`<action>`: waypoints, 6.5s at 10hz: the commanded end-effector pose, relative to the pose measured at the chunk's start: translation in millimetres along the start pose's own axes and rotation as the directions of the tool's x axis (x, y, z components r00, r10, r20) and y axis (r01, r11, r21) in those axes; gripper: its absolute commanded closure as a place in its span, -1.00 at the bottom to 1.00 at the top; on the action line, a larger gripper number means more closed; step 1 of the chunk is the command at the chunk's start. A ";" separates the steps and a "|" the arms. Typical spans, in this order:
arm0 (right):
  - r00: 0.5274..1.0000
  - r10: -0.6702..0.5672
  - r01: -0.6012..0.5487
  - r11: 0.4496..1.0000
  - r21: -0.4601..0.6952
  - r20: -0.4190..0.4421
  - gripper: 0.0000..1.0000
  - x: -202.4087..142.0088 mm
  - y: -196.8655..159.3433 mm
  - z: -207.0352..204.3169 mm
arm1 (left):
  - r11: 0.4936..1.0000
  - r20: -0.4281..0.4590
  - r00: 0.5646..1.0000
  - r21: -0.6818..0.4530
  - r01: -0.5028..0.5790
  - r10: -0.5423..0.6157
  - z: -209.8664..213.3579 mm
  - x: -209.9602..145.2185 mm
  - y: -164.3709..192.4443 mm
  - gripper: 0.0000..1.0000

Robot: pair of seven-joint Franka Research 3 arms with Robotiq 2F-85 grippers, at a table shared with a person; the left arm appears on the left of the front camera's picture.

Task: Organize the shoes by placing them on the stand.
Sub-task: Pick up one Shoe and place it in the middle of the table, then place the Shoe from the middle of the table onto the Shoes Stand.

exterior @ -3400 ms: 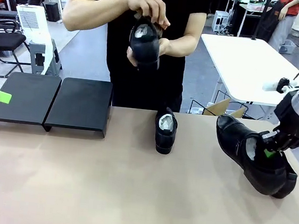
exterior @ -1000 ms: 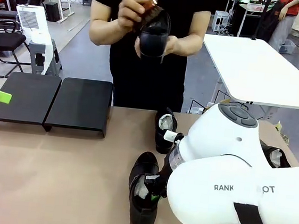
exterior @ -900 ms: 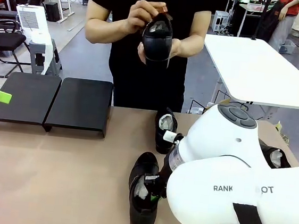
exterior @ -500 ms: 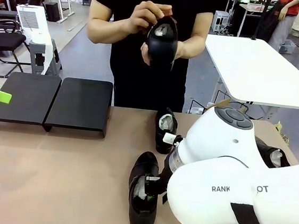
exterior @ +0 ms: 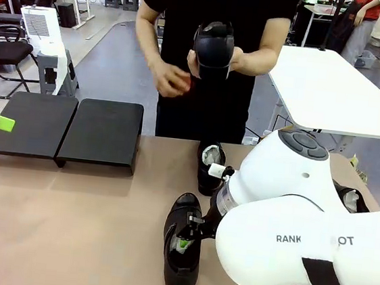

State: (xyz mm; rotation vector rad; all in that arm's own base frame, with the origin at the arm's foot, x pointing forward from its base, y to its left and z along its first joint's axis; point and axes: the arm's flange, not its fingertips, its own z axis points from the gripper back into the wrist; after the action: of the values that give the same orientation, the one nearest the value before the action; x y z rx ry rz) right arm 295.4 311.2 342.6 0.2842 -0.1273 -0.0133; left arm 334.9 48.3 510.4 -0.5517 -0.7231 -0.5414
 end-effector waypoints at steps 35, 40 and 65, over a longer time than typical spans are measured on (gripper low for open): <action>0.993 -0.080 0.086 0.994 -0.069 0.086 -1.00 79.3 -222.4 191.8 | 0.931 -0.405 0.874 0.341 -0.127 0.267 -73.1 -4.1 -144.2 -1.00; 0.993 -0.080 0.086 0.994 -0.069 0.086 -1.00 79.3 -222.4 191.8 | 0.910 -0.345 0.869 0.339 -0.239 0.356 -134.9 -15.9 -248.0 -1.00; 0.993 -0.080 0.086 0.994 -0.069 0.086 -1.00 79.3 -222.4 191.8 | 0.854 -0.483 0.766 0.495 -0.160 0.424 -399.9 -17.8 -382.3 -0.16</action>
State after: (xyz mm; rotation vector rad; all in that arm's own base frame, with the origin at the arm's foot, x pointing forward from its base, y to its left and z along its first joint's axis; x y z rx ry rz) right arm 351.2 41.7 472.6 0.2080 -0.1969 -0.1169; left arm 266.9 -466.2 353.3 -0.0900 -0.1158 -0.2283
